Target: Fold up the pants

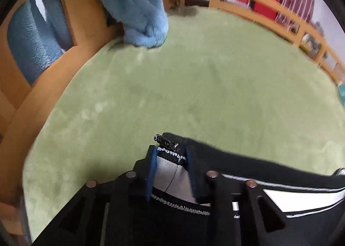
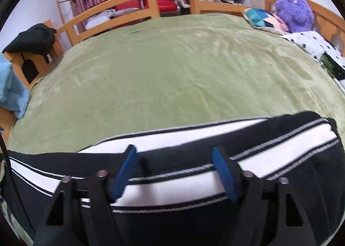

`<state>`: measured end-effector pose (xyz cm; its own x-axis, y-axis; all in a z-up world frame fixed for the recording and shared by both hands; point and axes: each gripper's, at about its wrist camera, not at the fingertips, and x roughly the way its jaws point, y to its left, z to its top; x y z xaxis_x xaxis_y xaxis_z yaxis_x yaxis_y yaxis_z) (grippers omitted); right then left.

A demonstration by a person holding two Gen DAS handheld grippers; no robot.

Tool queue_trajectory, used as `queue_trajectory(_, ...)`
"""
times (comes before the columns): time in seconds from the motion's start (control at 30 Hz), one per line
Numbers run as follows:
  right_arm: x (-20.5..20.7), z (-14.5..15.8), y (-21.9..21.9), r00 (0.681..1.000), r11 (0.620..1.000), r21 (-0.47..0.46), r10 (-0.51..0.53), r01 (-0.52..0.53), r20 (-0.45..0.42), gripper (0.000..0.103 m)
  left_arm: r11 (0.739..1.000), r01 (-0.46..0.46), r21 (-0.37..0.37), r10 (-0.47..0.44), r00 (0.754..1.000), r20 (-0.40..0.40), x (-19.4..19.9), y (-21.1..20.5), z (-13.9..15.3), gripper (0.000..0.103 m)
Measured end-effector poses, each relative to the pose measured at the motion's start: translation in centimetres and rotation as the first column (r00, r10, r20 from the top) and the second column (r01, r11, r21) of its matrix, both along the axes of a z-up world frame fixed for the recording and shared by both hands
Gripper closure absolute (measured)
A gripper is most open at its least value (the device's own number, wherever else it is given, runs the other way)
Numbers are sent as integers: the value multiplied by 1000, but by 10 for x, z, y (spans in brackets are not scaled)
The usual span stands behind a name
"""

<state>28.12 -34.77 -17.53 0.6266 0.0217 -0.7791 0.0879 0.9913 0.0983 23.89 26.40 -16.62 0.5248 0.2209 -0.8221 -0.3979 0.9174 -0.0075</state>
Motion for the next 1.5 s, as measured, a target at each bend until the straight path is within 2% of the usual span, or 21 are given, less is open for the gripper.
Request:
queue_trajectory(0.03,3,-2,3,1000,1000,4,15,-15,-5,28,1000,-5,-10,5,1000,14,-4,1,4,71)
queue_trajectory(0.07,8,-4,8,999,999,9,40,-40,-19,28,1000,-9,-26,10,1000,28,-7,2,7,65)
queue_trajectory(0.1,12,-8,14,997,997,14,70,-69,-37,28,998,-9,-55,12,999,48,-9,6,11,55)
queue_trajectory(0.17,20,-17,26,990,992,13,124,-124,-67,27,995,-5,-98,13,997,78,-12,10,16,43)
queue_trajectory(0.23,28,-29,35,985,989,-14,143,-145,-98,25,994,-3,-108,11,997,79,-10,14,18,43)
queue_trajectory(0.33,36,-46,42,978,987,-34,150,-157,-146,21,995,6,-103,-6,1000,0,2,12,4,43)
queue_trajectory(0.4,34,-43,42,978,986,-33,158,-164,-135,21,994,20,-107,-24,999,-31,7,8,-9,43)
queue_trajectory(0.47,29,-34,35,982,989,-1,150,-151,-117,21,993,23,-112,-29,998,-48,11,6,-21,38)
queue_trajectory(0.57,17,-22,23,990,993,45,114,-111,-85,21,981,6,-195,-13,999,-36,16,13,-32,34)
queue_trajectory(0.63,9,-17,16,993,994,64,91,-87,-69,21,974,17,-228,-20,1000,-13,17,15,-31,55)
queue_trajectory(0.67,7,-15,12,995,995,70,78,-74,-66,21,969,39,-246,-38,999,8,14,13,-28,78)
queue_trajectory(0.7,5,-14,10,995,995,75,72,-67,-69,21,961,63,-269,-58,998,26,12,13,-26,82)
queue_trajectory(0.83,3,-14,6,995,997,58,48,-43,-90,21,957,58,-283,-11,986,165,-21,27,8,84)
queue_trajectory(0.93,-4,-7,0,997,999,40,35,-32,-68,21,948,33,-316,29,981,190,-31,38,10,82)
queue_trajectory(1.0,-11,-2,-8,999,999,29,19,-18,-47,21,960,-1,-280,35,993,115,-23,34,-4,75)
queue_trajectory(1.1,-25,6,-28,999,999,33,-26,27,-30,22,985,-73,-156,77,997,18,-16,21,-8,62)
queue_trajectory(1.2,-49,20,-58,994,994,-35,-107,108,9,21,990,-83,-117,89,995,48,-21,15,4,55)
queue_trajectory(1.27,-66,26,-84,985,983,-67,-166,168,37,21,991,-78,-108,88,993,82,-26,6,16,43)
queue_trajectory(1.33,-81,25,-119,968,967,-47,-249,251,39,20,993,-73,-93,83,991,103,-28,-5,24,43)
queue_trajectory(1.4,-84,20,-143,959,959,-1,-283,283,20,20,994,-65,-94,75,991,112,-29,-17,29,43)
queue_trajectory(1.5,-74,17,-158,966,966,24,-256,256,31,20,992,-48,-115,62,990,124,-27,-48,35,43)
